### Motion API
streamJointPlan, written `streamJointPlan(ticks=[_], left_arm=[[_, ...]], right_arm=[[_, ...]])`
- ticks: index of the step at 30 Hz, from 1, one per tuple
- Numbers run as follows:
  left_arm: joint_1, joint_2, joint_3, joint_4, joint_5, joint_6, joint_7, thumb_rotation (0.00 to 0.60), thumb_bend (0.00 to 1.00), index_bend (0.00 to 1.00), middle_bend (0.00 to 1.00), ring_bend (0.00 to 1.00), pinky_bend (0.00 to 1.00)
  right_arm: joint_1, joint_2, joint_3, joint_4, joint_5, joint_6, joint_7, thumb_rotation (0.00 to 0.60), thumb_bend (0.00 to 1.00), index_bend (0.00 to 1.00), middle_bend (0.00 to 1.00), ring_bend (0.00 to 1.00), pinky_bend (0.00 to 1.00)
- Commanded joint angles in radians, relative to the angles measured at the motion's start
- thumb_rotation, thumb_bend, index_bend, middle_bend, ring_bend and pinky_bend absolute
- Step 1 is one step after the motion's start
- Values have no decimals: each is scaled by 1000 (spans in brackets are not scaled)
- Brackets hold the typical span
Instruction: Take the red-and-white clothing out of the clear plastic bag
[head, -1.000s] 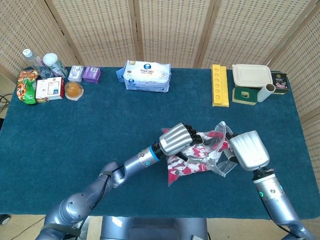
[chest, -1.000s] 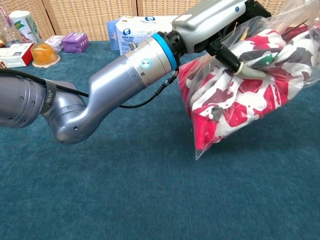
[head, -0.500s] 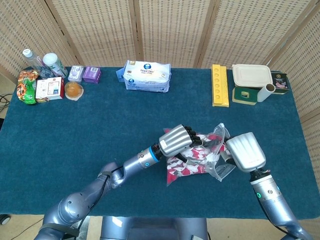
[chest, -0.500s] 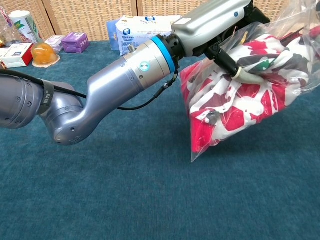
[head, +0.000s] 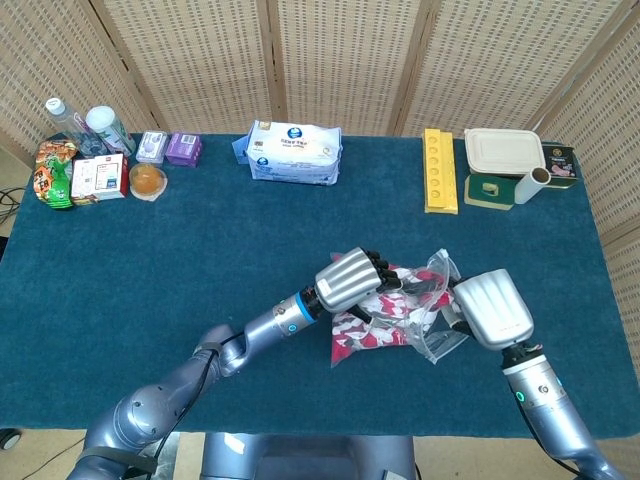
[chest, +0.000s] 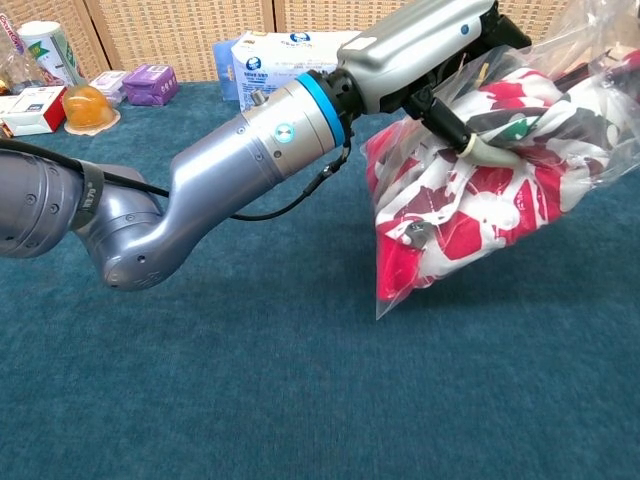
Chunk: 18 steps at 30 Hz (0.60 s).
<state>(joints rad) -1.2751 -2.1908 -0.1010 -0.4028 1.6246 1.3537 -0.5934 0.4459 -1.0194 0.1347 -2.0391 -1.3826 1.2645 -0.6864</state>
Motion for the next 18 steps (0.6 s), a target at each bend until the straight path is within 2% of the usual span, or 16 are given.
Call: streamJointPlan(ticks=[1, 7, 12, 18], left_arm=[[0, 0, -1, 1, 0, 1, 1, 600, 41, 825, 707, 680, 668], [-1, 3, -10, 5, -6, 0, 4, 600, 40, 825, 707, 680, 668], [-1, 2, -13, 8, -8, -1, 6, 600, 40, 825, 707, 680, 668], [0, -1, -11, 13, -6, 2, 7, 600, 39, 825, 707, 680, 668]], right_arm=[[1, 6, -3, -6, -1, -8, 6, 410, 634, 474, 790, 1000, 936], [2, 24, -11, -18, 4, -27, 15, 414, 613, 418, 780, 1000, 936], [3, 54, -15, -50, 10, -44, 35, 412, 554, 309, 775, 1000, 935], [2, 68, -13, -60, 11, -45, 59, 410, 480, 230, 770, 1000, 934]])
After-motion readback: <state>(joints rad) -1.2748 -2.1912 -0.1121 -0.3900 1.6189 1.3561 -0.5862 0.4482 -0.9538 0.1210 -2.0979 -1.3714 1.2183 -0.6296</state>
